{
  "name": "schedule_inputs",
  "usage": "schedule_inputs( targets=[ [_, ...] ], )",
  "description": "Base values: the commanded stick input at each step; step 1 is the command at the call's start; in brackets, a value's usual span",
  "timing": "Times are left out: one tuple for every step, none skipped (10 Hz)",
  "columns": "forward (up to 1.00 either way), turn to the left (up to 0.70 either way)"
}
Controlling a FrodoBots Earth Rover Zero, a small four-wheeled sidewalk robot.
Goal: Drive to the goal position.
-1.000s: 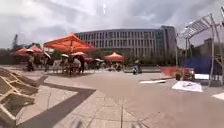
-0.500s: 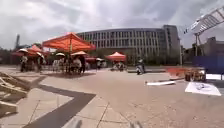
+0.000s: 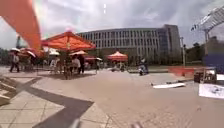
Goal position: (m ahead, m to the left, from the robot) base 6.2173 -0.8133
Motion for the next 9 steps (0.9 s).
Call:
schedule_inputs(
  targets=[
    [0.85,-0.01],
    [0.85,-0.02],
    [0.85,-0.04],
    [0.85,-0.06],
    [0.85,-0.06],
    [0.85,-0.03],
    [0.85,-0.01],
    [0.85,-0.01],
    [0.85,-0.01]
  ],
)
